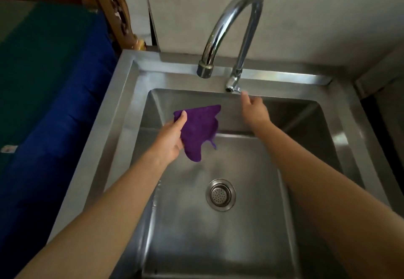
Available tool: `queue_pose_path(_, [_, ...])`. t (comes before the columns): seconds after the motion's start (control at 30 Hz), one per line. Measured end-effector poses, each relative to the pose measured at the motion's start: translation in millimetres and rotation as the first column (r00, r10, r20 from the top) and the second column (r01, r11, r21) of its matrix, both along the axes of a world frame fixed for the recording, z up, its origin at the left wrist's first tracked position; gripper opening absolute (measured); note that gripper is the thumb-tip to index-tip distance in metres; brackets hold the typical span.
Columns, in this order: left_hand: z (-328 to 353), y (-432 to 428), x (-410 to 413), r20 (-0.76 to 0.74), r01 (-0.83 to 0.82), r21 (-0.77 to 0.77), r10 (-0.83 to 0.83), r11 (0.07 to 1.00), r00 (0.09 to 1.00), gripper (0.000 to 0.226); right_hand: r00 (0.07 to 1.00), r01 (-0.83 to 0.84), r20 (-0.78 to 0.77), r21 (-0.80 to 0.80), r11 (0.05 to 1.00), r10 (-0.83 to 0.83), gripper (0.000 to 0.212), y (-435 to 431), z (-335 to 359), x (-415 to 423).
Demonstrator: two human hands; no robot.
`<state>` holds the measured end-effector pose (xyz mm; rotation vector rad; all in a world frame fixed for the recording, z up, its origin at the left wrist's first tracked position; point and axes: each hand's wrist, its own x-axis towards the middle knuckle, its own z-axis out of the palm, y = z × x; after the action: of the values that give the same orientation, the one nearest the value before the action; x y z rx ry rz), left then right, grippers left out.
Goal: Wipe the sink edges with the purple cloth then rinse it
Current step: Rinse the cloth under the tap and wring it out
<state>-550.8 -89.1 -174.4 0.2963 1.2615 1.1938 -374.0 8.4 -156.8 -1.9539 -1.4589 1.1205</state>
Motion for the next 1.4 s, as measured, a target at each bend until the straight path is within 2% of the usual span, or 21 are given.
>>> queue_pose_path(0.1, [-6, 8, -5, 0.07, 0.044, 0.021, -0.045, 0.999, 0.997, 0.044, 0.997, -0.074, 0.036, 0.04, 0.996, 0.073, 0.058, 33, 10, 4])
queue_pose_path(0.2, [-11, 12, -6, 0.081, 0.052, 0.034, -0.054, 0.998, 0.995, 0.045, 0.969, -0.248, -0.003, -0.046, 0.968, 0.248, 0.055, 47, 18, -4])
queue_pose_path(0.27, [-13, 12, -5, 0.061, 0.062, 0.031, -0.063, 0.998, 0.996, 0.045, 0.951, -0.305, 0.032, -0.082, 0.949, 0.309, 0.05, 51, 20, -9])
queue_pose_path(0.43, [-11, 12, -3, 0.062, 0.071, 0.045, -0.074, 0.996, 0.995, 0.049, 0.955, -0.293, 0.004, -0.128, 0.947, 0.296, 0.049, 51, 22, -10])
queue_pose_path(0.57, [-9, 10, -3, 0.087, 0.052, 0.045, -0.056, 0.998, 0.995, 0.05, 0.944, -0.316, 0.068, -0.105, 0.943, 0.324, 0.053, 52, 24, -10])
queue_pose_path(0.93, [5, 9, -5, 0.143, -0.017, 0.041, 0.011, 0.999, 0.99, 0.047, 0.933, -0.326, 0.129, -0.081, 0.942, 0.335, 0.04, 52, 31, -16])
queue_pose_path(1.4, [9, 12, -9, 0.152, 0.005, 0.09, -0.019, 0.996, 0.988, 0.04, 0.93, -0.289, 0.196, -0.133, 0.948, 0.311, 0.029, 60, 32, -25])
